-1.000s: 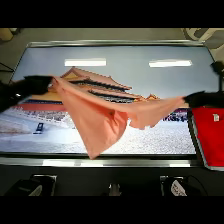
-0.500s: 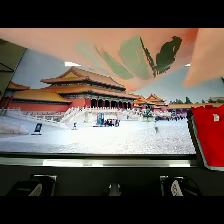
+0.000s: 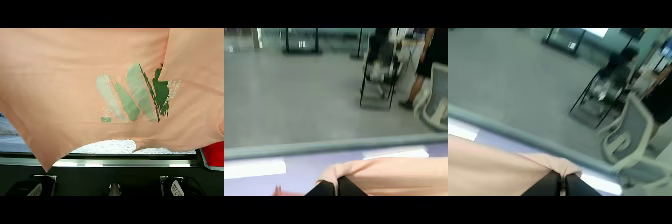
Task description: Fold the shirts.
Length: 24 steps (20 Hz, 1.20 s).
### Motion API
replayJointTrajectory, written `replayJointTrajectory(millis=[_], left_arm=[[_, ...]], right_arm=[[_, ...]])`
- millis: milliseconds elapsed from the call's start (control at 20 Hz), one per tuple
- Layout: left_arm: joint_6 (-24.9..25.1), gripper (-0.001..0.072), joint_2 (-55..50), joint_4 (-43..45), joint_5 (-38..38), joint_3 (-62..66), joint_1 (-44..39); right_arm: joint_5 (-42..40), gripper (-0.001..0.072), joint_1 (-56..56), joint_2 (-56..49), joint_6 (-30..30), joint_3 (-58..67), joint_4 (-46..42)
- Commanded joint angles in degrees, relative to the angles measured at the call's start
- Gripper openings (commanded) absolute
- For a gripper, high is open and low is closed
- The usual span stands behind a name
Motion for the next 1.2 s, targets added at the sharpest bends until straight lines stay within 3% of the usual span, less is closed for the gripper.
replayJointTrajectory(millis=[0, 200, 350, 500, 850, 1000, 1150], left_arm=[[-0.24, 0.0020, -6.43, 2.43, -8.28, -11.21, 0.07], [-0.22, 0.0020, -16.48, 3.37, -2.89, -25.92, 0.09], [-0.24, 0.0020, -25.99, 3.30, 0.50, -25.35, 0.11], [-0.24, 0.0020, -33.42, 3.28, 3.65, -21.46, 0.11], [-0.52, 0.0020, -46.51, 3.17, 8.57, -9.31, 0.31], [-0.85, 0.0021, -48.96, 3.17, 5.27, -7.37, 0.28], [4.50, 0.0020, -48.15, 5.49, -10.36, -6.21, 0.74]], right_arm=[[22.05, 0.0025, 0.55, -10.78, 1.92, -1.57, -2.49], [21.59, 0.0025, 12.28, -25.03, 1.95, -9.86, -16.72], [10.75, 0.0027, 18.34, -35.69, 2.75, -9.97, -17.14], [0.39, 0.0027, 19.37, -41.81, 8.83, -9.97, -16.06], [-17.75, 0.0027, 19.37, -45.51, 9.20, -9.97, -16.24], [-14.53, 0.0028, 19.37, -45.64, 9.03, -9.97, -17.57], [4.42, 0.0028, 19.21, -44.33, 6.47, -9.94, -18.12]])
